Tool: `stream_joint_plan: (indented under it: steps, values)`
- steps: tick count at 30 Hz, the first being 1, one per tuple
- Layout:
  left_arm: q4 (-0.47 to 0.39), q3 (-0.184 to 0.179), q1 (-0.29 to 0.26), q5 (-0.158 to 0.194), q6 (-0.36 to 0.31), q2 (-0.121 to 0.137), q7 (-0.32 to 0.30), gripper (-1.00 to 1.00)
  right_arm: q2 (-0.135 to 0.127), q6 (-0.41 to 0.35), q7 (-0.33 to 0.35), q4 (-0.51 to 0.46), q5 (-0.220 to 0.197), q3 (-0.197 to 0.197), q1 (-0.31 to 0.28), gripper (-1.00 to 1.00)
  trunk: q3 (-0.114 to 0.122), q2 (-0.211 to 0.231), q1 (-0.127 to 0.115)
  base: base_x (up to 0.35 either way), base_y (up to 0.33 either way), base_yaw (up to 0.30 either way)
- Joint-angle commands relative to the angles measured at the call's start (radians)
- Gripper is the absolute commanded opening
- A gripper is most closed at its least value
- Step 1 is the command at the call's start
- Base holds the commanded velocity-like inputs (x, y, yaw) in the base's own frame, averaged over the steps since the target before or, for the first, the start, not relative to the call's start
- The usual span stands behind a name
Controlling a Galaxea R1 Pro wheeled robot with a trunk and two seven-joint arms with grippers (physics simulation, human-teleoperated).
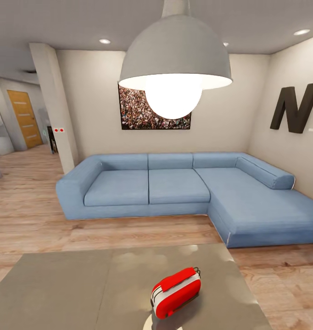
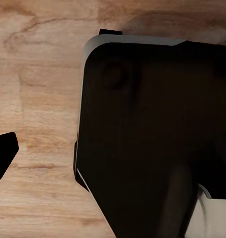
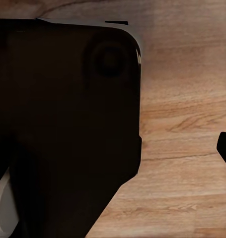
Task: Turn on the radio receiver that's on the table in the living room.
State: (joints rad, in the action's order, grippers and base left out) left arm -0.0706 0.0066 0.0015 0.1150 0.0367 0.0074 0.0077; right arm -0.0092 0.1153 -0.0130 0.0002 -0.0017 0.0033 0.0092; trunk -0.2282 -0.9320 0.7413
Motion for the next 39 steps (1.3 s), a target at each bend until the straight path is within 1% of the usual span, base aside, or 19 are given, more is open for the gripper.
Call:
stream_joint_plan:
  steps: [1, 8, 39]
  values:
    - [0.000, 0.000, 0.000, 0.000, 0.000, 0.000, 0.000, 1.00, 0.000, 0.000, 0.000, 0.000, 0.000, 0.000, 0.000, 1.00, 0.000, 0.000, 0.000, 0.000, 0.000, 0.000]
    - [0.000, 0.000, 0.000, 0.000, 0.000, 0.000, 0.000, 1.00, -0.002, -0.001, 0.001, 0.001, 0.000, 0.001, 0.000, 1.00, -0.003, 0.000, 0.000, 0.000, 0.000, -0.005]
    - [0.000, -0.001, 0.000, 0.000, 0.000, 0.000, 0.000, 1.00, -0.003, 0.001, 0.000, 0.000, 0.000, 0.001, 0.000, 1.00, -0.053, 0.000, 0.000, 0.000, 0.000, 0.000]
